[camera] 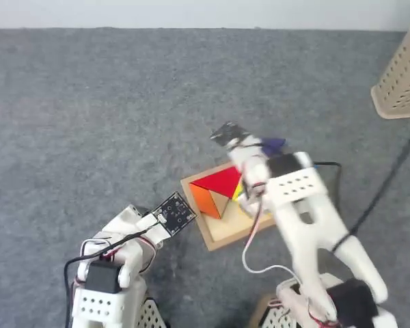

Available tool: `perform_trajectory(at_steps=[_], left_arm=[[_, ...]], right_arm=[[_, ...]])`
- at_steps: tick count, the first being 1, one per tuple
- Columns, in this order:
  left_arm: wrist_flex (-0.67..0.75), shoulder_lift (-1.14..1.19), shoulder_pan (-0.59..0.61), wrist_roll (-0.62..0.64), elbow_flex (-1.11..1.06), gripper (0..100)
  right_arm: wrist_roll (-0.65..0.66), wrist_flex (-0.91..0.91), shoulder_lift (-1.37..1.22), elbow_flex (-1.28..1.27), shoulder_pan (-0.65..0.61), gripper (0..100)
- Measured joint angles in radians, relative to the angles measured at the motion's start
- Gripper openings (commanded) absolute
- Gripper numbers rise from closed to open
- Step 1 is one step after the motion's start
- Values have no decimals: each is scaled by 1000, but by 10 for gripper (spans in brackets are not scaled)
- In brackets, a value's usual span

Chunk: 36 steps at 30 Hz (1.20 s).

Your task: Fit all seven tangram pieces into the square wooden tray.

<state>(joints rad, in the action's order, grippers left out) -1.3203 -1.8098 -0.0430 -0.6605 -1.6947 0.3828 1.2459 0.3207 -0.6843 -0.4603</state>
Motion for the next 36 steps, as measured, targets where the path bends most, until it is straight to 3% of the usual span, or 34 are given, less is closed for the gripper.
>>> perform_trajectory(at_steps=[5,15,21,27,36], left_arm=[[0,0,3,0,0,27],[0,0,2,0,0,27],[0,0,3,0,0,27],[0,0,3,0,0,27],[0,0,2,0,0,27]], right_arm=[[-2,0,-97,14,-61,66],[226,-2,-244,34,-147,71],[235,0,-252,74,-146,73],[235,12,-252,138,-147,219],[239,52,-252,152,-147,206]])
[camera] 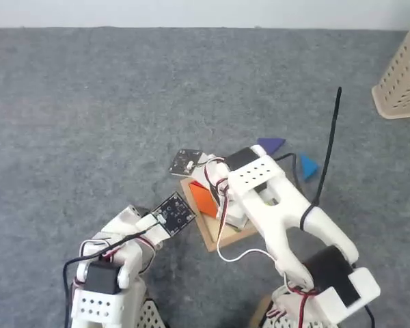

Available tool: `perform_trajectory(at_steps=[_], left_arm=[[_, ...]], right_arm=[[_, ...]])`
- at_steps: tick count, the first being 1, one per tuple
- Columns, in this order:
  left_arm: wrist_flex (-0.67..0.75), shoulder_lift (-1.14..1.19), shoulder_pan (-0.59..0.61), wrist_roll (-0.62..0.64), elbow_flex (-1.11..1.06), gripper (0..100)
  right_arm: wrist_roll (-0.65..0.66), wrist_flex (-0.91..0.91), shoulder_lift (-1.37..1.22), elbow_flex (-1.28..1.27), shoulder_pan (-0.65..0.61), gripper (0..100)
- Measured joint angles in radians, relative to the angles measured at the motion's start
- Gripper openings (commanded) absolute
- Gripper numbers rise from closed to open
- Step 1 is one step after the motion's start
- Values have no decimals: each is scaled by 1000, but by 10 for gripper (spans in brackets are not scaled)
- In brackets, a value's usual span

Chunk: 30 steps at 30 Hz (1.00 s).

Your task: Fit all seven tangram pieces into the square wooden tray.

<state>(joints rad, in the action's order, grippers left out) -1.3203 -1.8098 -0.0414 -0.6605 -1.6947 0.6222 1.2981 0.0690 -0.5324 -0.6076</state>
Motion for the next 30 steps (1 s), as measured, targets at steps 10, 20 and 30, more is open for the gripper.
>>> perform_trajectory(at_steps=[10,20,30], left_arm=[[0,0,0,0,0,27],[0,0,0,0,0,27],[0,0,0,0,0,27]], right_arm=[[0,0,0,0,0,3],[-178,-74,-6,-23,0,6],[-295,-178,-75,-43,44,6]])
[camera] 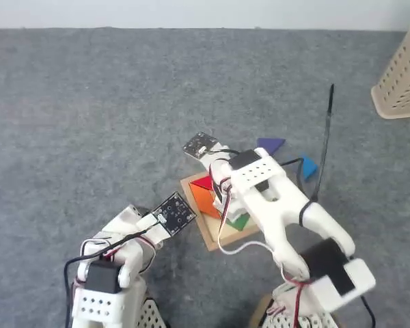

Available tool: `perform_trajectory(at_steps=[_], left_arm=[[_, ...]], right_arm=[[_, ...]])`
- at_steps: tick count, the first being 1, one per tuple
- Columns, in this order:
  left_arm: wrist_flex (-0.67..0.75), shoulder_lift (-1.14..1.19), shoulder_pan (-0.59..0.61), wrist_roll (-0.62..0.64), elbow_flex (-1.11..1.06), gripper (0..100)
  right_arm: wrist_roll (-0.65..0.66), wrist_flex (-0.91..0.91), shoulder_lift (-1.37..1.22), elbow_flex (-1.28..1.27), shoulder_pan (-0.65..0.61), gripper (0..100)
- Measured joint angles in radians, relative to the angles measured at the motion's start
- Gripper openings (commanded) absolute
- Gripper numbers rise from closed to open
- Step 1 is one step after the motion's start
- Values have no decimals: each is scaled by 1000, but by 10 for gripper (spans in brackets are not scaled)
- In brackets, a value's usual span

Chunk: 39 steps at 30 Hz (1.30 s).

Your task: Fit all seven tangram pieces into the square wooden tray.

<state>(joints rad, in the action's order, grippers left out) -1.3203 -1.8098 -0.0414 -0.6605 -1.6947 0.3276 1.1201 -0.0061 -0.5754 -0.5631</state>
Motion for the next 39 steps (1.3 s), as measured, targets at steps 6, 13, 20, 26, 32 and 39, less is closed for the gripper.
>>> perform_trajectory(at_steps=[6,13,20,26,32,39], left_arm=[[0,0,0,0,0,27],[0,0,0,0,0,27],[0,0,0,0,0,27],[0,0,0,0,0,27],[0,0,0,0,0,27],[0,0,0,0,0,27]], right_arm=[[-5,-20,-46,23,8,6],[-11,-20,-72,63,5,6],[-46,-20,-95,101,-5,8],[-71,-5,46,100,-6,9],[-104,51,327,32,61,10],[-15,144,404,29,361,10]])
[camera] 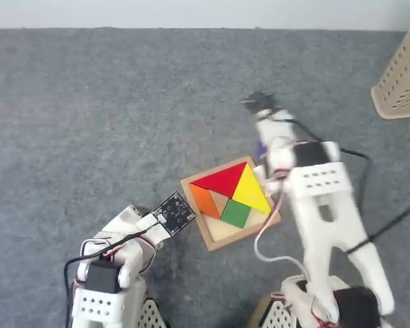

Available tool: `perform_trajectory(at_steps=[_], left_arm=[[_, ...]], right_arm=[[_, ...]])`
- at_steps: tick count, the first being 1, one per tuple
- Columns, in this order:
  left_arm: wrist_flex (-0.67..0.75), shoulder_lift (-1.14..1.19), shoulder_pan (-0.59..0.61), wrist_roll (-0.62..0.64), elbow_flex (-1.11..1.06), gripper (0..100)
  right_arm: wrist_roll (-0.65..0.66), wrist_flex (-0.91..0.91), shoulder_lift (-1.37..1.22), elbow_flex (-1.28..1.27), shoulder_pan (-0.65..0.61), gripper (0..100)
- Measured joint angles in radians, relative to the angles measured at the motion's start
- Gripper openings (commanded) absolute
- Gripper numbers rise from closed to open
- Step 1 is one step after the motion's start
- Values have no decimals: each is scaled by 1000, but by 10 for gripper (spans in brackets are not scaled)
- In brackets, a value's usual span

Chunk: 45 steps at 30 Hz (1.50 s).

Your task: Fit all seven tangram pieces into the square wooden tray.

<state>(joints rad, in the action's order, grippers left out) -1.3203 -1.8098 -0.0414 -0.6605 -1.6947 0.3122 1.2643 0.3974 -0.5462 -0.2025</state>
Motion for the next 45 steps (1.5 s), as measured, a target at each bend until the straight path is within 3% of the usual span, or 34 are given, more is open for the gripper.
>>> perform_trajectory(at_steps=[5,13,19,24,42,45], left_arm=[[0,0,0,0,0,27],[0,0,0,0,0,27],[0,0,0,0,0,27],[0,0,0,0,0,27],[0,0,0,0,0,27],[0,0,0,0,0,27]], right_arm=[[77,3,-38,0,187,11],[120,3,-292,107,276,103],[124,3,-477,273,279,110],[206,3,-565,362,281,110],[224,-71,-640,376,233,111],[224,-86,-640,376,233,154]])
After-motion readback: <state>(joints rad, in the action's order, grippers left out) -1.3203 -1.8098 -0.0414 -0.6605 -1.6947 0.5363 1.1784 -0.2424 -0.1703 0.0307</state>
